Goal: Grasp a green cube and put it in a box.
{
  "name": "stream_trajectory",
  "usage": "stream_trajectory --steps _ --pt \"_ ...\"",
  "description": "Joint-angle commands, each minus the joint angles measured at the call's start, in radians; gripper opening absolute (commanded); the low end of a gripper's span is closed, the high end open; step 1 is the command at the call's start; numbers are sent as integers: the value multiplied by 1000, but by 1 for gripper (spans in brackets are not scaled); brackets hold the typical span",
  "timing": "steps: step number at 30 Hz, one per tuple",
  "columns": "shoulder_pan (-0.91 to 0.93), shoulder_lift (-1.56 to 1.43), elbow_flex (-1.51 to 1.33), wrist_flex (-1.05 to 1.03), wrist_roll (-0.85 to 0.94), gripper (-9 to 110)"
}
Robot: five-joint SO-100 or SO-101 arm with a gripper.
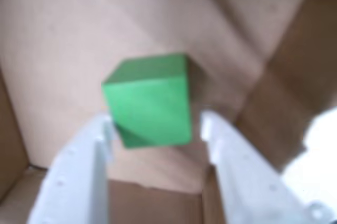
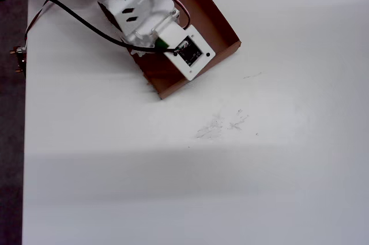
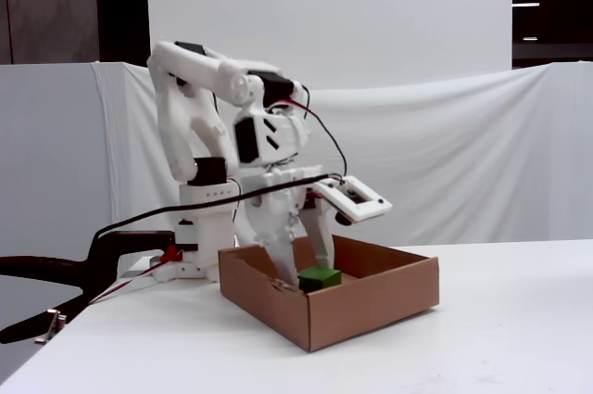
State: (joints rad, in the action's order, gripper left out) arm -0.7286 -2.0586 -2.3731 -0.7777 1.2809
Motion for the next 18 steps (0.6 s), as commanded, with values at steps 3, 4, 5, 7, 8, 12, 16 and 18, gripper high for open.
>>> stream_trajectory --steps 3,4,5,7,8,12,16,18 --pt "87 -149 64 -55 -2 22" --pt "115 -179 63 -72 -3 22" --pt "147 -210 57 -95 -3 22" --pt "219 -275 41 -161 -3 22" --pt "259 -305 29 -193 -3 22" --pt "439 -428 -43 -301 -15 22" --pt "574 -603 -179 -339 -66 22" --pt "629 -706 -239 -391 -77 22"
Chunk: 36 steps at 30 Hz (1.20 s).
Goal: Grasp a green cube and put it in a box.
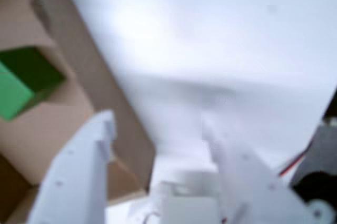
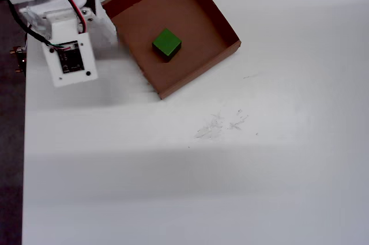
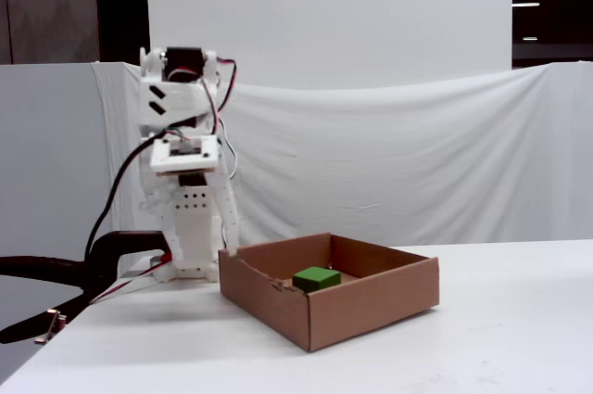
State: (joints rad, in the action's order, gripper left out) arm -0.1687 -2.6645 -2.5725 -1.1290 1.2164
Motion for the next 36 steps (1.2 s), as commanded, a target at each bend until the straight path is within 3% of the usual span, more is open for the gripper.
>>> stream_trajectory --steps 1,6,15,36 --pt "95 -152 -66 -71 -20 22" --pt "189 -339 -190 -173 -75 22" --pt "245 -518 -383 -107 -155 23" --pt "284 -520 -399 -106 -156 23"
